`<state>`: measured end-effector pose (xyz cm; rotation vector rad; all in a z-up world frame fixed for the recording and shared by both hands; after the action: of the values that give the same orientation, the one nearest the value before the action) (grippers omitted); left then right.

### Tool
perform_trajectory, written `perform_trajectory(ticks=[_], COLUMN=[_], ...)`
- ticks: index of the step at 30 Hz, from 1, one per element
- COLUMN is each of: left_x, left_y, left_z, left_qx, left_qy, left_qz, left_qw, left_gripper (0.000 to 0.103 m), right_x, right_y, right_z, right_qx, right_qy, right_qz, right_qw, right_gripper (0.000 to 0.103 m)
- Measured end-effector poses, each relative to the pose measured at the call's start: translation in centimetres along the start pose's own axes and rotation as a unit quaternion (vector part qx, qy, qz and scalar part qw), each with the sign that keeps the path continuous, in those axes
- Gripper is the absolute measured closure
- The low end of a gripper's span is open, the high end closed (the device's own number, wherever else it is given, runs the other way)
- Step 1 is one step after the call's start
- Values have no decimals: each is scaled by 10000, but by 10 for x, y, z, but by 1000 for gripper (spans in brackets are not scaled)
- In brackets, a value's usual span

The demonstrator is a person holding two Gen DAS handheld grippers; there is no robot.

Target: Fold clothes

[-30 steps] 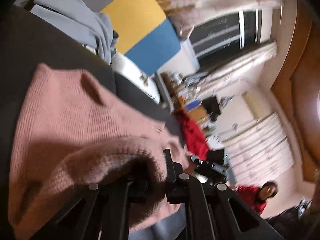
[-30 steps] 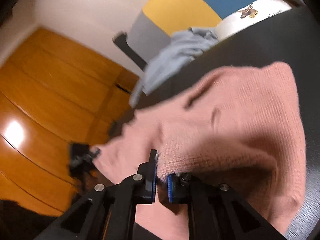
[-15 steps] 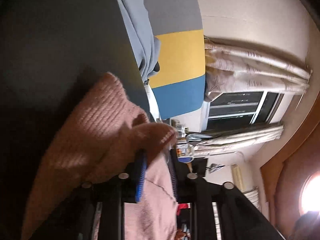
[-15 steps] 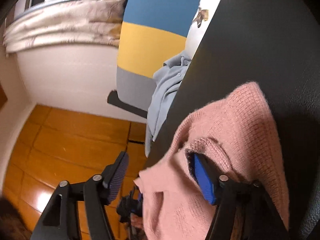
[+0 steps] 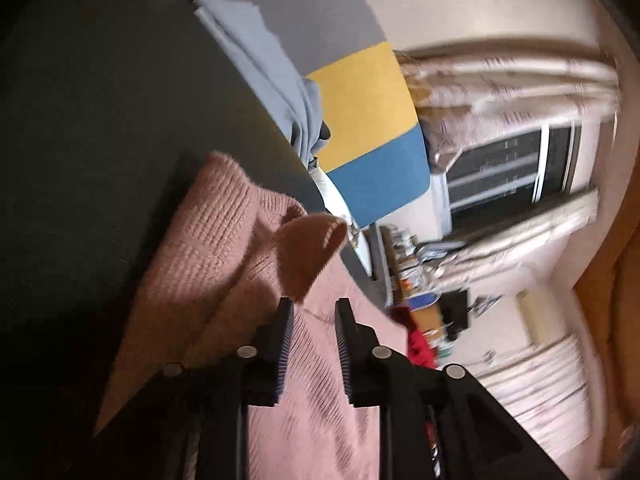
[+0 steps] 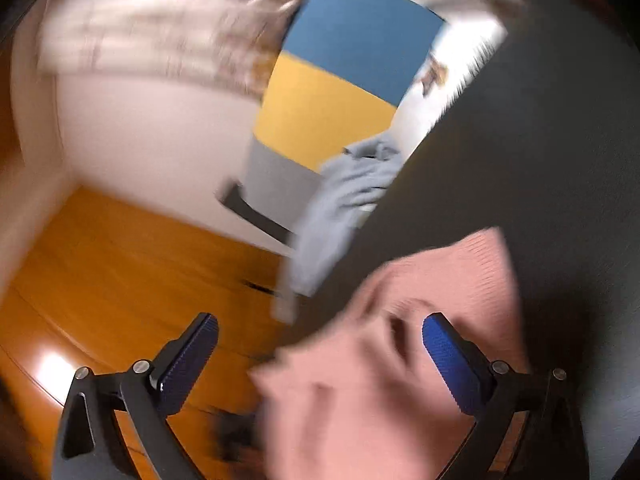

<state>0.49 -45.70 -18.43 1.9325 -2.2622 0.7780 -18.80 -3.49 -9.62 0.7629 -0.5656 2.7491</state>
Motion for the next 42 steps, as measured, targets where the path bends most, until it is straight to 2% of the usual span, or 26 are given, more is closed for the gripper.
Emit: perform_trajectory(ticks=[1,2,3,5,8,9,12,13,15,16,18,19,20,23,25,27,29,33,35,38,42], left_x=[-2,-4,-5,-10,-22,-26,-35,-38,-41,-43,-44,-44,-45,-40,-36,-32,-30,-22,-16,-16,-11], left_y=[-3,-5,-6,-6,-1,2,18,24,32,36,39,39,38,29,22,15,10,3,-1,-2,5], left_z=[-1,-2,-3,-8,-19,-23,-25,-25,-26,-27,-29,-29,-29,-30,-29,-27,-27,-30,-32,-31,-26], left_qx=[91,155,218,265,324,339,496,518,516,508,533,549,562,621,674,745,853,986,1071,1091,1394], left_qy=[129,245,362,574,1025,1161,1425,1470,1508,1519,1518,1518,1518,1564,1609,1677,1811,2094,2241,2398,2785], left_qz=[52,111,171,321,582,658,922,1005,1102,1141,1152,1149,1147,1043,958,877,823,664,560,661,739], left_qw=[9999,9995,9990,9975,9925,9905,9842,9826,9811,9805,9802,9802,9801,9802,9800,9791,9763,9706,9670,9624,9474], left_gripper=[81,81,81,81,81,81,81,81,81,81,81,81,81,80,79,79,77,75,69,65,65], right_x=[-7,-14,-21,-37,-41,-41,-40,-39,-36,-31,-12,-1,11,29,25,9,-9,-43,-54,-67,-80], right_y=[1,3,7,17,31,35,42,46,59,66,82,86,90,84,71,56,44,26,25,26,30], right_z=[3,6,7,4,-7,-12,-23,-23,-15,-12,-15,-21,-29,-49,-48,-43,-41,-37,-37,-39,-42], right_qx=[-491,-954,-1377,-2249,-2906,-3034,-3110,-3063,-2699,-2537,-2374,-2405,-2483,-2749,-2604,-2483,-2298,-2034,-1950,-1858,-1787], right_qy=[-779,-1532,-2271,-3783,-4674,-4842,-5050,-5052,-4877,-4649,-3869,-3469,-3128,-2674,-2613,-2763,-2817,-2856,-2892,-2907,-2970], right_qz=[113,219,323,590,674,715,859,871,920,900,787,711,618,488,559,737,939,1229,1336,1519,1701], right_qw=[9957,9833,9636,8960,8322,8175,8005,8021,8251,8435,8875,9037,9147,9222,9278,9255,9268,9284,9276,9262,9225], right_gripper=[3,11,25,41,44,44,44,44,43,42,35,35,35,36,40,52,56,55,55,55,55])
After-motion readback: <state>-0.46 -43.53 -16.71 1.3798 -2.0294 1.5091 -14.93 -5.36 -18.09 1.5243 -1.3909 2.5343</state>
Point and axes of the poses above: each gripper's, at about its wrist camera, not at the fingertips, and y roughly the way its jaws point, z to its left, x to its top, the point moved 10 cm from there along y, roughly the way its jaws point, and after that the axes turned 7 degrees about -z, right-handed, at the moved point
